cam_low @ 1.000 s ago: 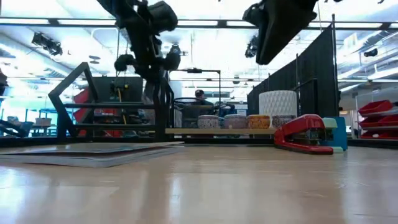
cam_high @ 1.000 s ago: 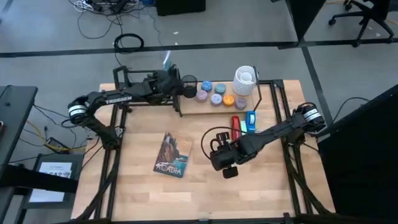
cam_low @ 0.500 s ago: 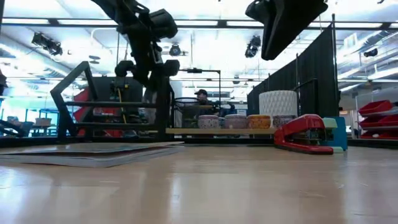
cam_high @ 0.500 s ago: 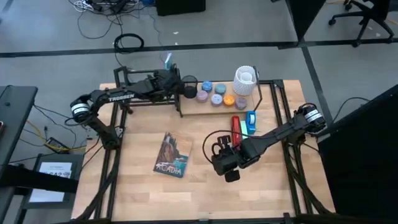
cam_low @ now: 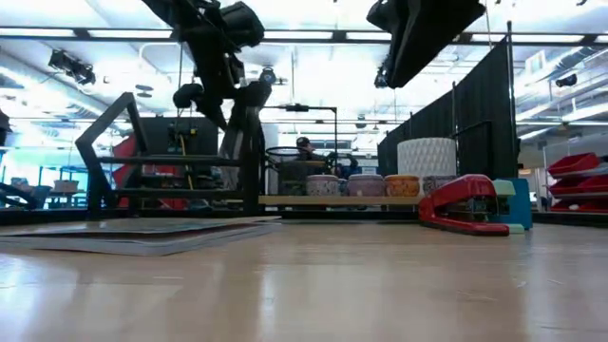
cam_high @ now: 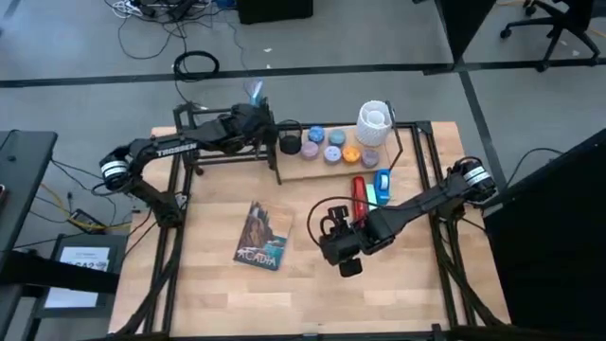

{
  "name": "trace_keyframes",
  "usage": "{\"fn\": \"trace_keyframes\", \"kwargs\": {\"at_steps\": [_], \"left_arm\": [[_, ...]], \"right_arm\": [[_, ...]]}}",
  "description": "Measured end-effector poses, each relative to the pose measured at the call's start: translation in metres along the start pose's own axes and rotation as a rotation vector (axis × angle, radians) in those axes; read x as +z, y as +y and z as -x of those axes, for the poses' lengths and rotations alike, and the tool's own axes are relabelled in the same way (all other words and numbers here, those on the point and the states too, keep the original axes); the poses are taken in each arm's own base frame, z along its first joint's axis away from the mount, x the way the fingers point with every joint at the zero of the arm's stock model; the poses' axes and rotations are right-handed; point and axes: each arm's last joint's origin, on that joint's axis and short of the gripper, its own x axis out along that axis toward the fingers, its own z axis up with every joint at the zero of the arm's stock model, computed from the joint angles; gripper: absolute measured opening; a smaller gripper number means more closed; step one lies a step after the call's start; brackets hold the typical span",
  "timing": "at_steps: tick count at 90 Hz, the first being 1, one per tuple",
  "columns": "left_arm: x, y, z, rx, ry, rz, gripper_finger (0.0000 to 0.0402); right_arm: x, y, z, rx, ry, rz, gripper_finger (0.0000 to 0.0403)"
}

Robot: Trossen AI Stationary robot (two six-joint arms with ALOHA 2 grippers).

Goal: Stock shelves
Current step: Put the blue book on the bookshelf

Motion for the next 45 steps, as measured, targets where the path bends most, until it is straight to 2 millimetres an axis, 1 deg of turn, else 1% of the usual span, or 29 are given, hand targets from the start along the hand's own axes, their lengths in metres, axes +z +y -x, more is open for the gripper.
{"fn": "trace_keyframes", "kwargs": {"at_steps": [19,36,45], "left_arm": [[0.000,0.004,0.004,0.012,0.005,-0.053,0.0160],[0.015,0.015,0.021,0.024,0.004,-0.060,0.0160],[0.018,0.018,0.027,0.018,-0.006,-0.052,0.0160]], "right_arm": [[0.004,-0.007,-0.002,-0.006,-0.027,-0.030,0.0020],[0.004,-0.011,-0.003,-0.011,-0.025,-0.038,0.0020],[0.005,-0.011,-0.003,-0.010,-0.031,-0.038,0.0020]]}}
